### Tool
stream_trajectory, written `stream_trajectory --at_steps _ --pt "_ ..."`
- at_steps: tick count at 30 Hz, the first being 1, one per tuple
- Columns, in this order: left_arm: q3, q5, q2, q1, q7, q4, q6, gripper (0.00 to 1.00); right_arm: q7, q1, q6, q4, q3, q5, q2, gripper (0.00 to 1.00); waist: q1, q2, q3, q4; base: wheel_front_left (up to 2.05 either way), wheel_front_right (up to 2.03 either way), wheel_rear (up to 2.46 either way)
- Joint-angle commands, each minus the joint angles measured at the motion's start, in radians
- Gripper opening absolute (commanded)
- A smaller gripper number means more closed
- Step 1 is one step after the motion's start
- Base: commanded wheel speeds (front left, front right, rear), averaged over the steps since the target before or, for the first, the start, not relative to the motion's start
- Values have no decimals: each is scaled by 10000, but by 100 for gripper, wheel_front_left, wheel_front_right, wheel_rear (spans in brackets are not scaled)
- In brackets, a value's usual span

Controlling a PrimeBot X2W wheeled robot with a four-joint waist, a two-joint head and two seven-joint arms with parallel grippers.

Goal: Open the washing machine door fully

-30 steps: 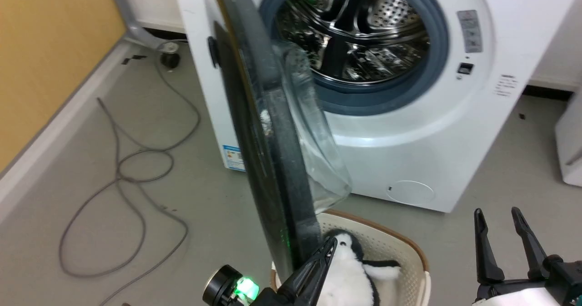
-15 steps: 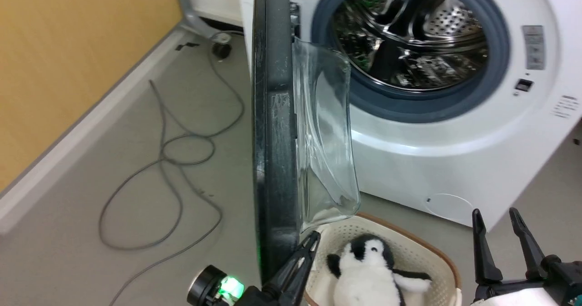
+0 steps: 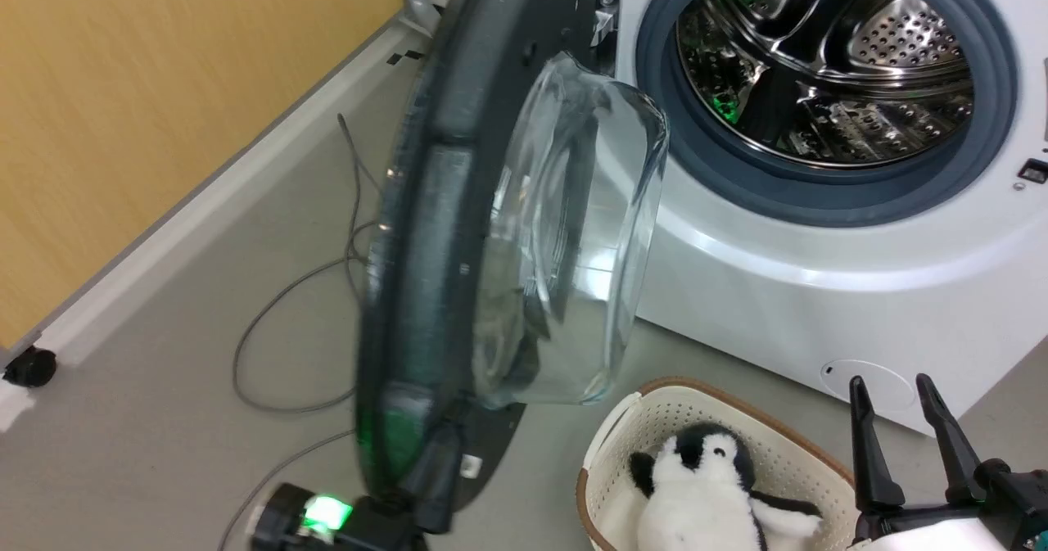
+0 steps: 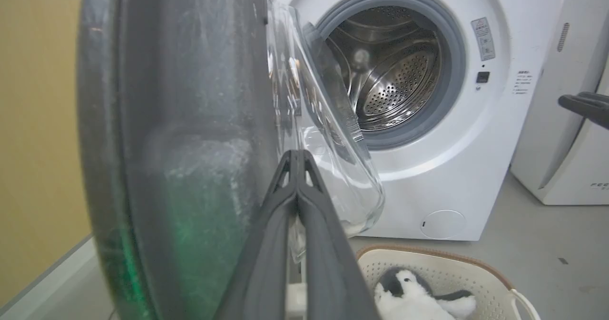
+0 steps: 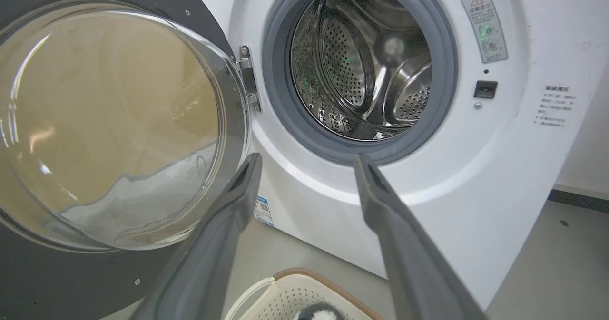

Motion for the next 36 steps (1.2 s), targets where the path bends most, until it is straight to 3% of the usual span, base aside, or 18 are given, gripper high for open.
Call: stream_trajectory --at_steps 1,9,18,28,36 --pt "310 -48 128 53 -42 -37 148 0 -44 -17 8 -5 11 -40 32 100 0 0 68 78 0 0 0" --pt "1751 -329 592 -399 -42 679 448 0 -44 -220 8 -51 36 -228 32 100 0 0 425 109 0 0 0" --pt "3616 -839 821 -1451 -42 1797 753 0 -44 -532 8 -48 59 -533 32 100 0 0 976 -330 0 0 0" --pt "5387 -1268 980 -2635 -42 3028 665 0 -44 -858 8 -107 0 -919 32 100 0 0 1772 -740 0 0 0" --pt "6225 -1423 1056 -3502 -42 3909 585 0 -44 -1209 8 -183 38 -1212 32 100 0 0 2347 -960 0 0 0"
